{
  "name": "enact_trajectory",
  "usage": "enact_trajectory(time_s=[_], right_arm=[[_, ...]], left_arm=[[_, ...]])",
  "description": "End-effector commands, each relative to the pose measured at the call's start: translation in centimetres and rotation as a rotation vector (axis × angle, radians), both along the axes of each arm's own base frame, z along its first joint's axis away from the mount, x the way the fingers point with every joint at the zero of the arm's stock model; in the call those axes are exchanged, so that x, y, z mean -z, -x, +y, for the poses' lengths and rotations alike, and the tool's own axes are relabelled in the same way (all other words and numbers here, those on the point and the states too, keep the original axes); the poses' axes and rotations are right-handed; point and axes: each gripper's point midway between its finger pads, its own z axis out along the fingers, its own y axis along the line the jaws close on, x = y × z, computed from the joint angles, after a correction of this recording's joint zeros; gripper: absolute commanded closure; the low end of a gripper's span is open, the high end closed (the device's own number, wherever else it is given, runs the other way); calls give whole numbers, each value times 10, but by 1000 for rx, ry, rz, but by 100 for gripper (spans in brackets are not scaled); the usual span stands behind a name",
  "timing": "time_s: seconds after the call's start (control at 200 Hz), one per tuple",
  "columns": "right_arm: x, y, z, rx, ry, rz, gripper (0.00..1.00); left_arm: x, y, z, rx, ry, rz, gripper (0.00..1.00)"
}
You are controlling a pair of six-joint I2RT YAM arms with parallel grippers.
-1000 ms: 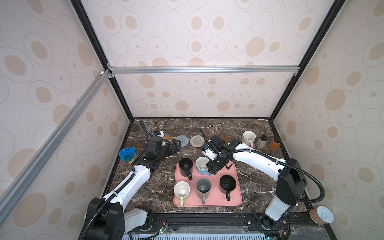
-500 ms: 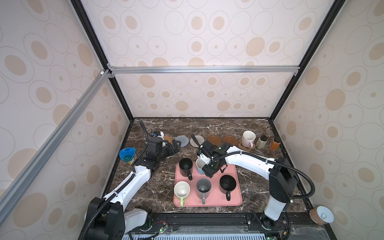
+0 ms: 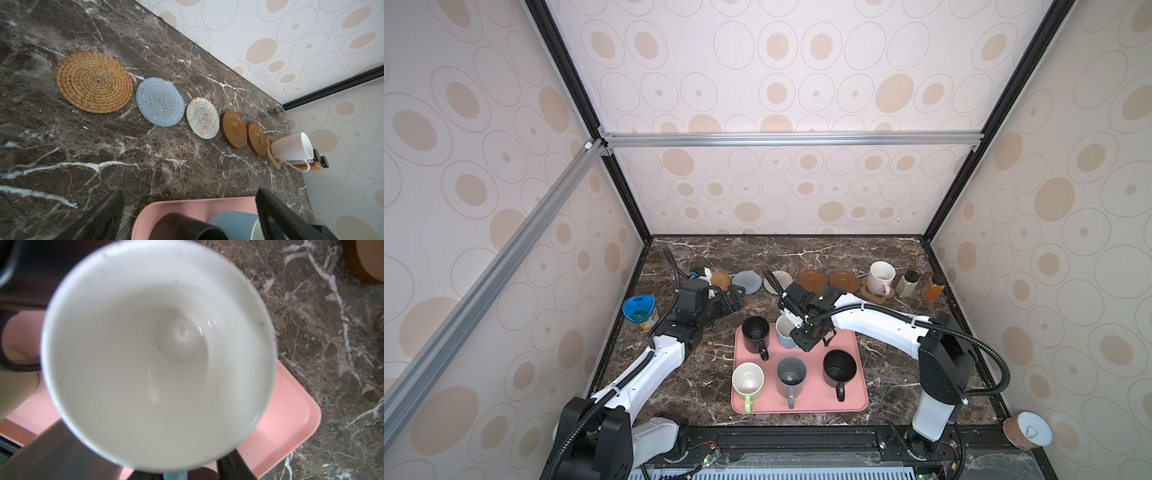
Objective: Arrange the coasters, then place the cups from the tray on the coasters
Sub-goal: 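Lower the right gripper onto the light blue mug and grip its rim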
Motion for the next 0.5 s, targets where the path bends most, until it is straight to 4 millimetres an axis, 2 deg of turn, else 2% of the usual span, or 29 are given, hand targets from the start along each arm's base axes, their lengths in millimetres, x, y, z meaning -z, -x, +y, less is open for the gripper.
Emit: enact_trajectory(time_s=[0.0,0.495], right_arm=[[2,-3,2,12,13,-9,62],[16,-6,9,20,14,7,72]], left_arm=[[-16,-6,2,-16,20,-48,0],[-18,-8,-1,-1,16,-43,0]])
